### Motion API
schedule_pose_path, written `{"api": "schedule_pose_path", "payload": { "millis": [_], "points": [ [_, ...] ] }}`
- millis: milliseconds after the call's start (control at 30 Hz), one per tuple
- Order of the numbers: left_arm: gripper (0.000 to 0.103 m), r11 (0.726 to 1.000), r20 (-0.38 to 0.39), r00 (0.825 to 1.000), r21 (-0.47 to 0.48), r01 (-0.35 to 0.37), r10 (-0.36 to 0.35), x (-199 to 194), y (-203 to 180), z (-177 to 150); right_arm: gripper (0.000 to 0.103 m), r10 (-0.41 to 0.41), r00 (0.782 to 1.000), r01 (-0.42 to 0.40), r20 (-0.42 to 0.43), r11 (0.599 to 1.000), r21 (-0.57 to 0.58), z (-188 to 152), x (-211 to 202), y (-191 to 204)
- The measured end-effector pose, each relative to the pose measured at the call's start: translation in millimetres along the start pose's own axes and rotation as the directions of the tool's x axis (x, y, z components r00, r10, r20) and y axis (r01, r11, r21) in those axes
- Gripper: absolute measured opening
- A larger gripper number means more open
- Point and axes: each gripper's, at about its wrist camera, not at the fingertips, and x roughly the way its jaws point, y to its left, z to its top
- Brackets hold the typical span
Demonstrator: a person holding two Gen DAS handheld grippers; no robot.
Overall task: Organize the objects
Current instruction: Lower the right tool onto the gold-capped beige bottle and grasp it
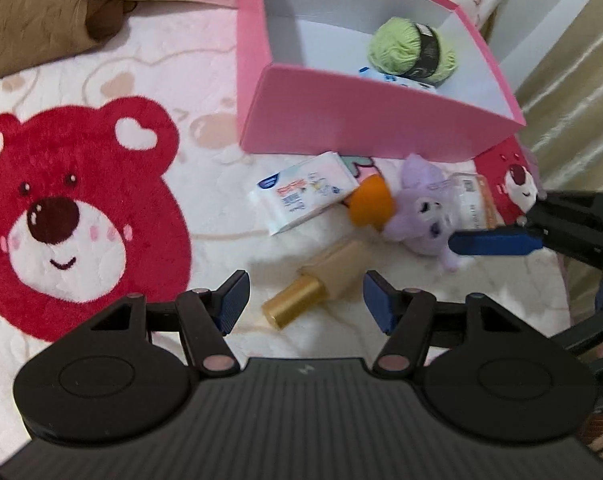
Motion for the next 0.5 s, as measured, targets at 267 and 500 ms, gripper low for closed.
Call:
{"api": "schedule_pose_path", "payload": {
  "millis": [267, 500],
  "points": [
    [0.052, 0.997, 0.073, 0.995, 0.041, 0.065, -0.068, 33.4, 2.4, -12.0, 0.062, 0.029, 0.999, -0.024, -0.033, 0.991, 0.133, -27.5, 49.5, -9.4],
    [0.050, 0.992, 0.069, 0.991, 0.039, 0.116, -0.119, 55.2, -3.7, -10.8, 0.062, 0.049, 0.997, -0.039, -0.058, 0.984, 0.173, -42.9, 75.4, -16.2]
  ]
}}
